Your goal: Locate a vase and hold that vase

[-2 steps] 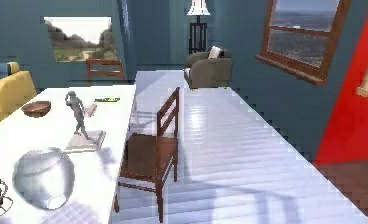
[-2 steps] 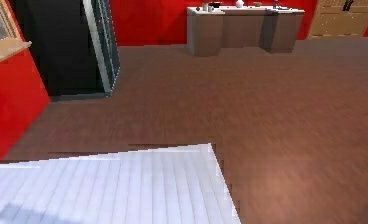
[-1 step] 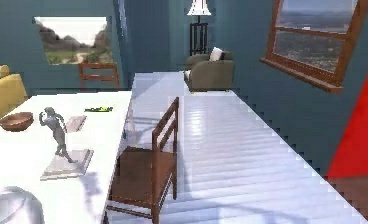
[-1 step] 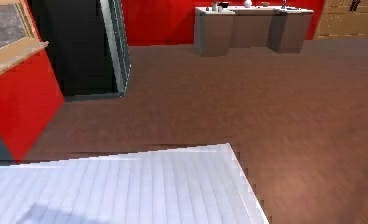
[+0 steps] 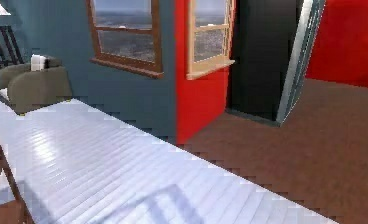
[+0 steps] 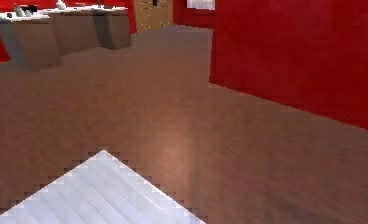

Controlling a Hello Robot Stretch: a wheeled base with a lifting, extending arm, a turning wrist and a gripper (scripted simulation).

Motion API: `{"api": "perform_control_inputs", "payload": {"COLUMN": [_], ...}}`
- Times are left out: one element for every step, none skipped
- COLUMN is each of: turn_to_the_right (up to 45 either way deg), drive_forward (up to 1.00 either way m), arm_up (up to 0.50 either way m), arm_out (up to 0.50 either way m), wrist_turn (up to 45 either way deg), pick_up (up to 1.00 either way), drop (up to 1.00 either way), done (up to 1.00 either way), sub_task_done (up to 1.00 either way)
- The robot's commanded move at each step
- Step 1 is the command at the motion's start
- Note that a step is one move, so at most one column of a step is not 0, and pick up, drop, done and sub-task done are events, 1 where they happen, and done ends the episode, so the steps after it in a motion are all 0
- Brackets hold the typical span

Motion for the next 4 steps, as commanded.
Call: {"api": "perform_control_inputs", "payload": {"turn_to_the_right": [45.0,24.0,0.0,-45.0], "drive_forward": [0.0,0.0,0.15,0.0], "arm_up": [0.0,0.0,0.0,0.0], "arm_out": [0.0,0.0,0.0,0.0], "wrist_turn": [0.0,0.0,0.0,0.0], "pick_up": [0.0,0.0,0.0,0.0], "drop": [0.0,0.0,0.0,0.0], "done": [0.0,0.0,0.0,0.0], "sub_task_done": [0.0,0.0,0.0,0.0]}}
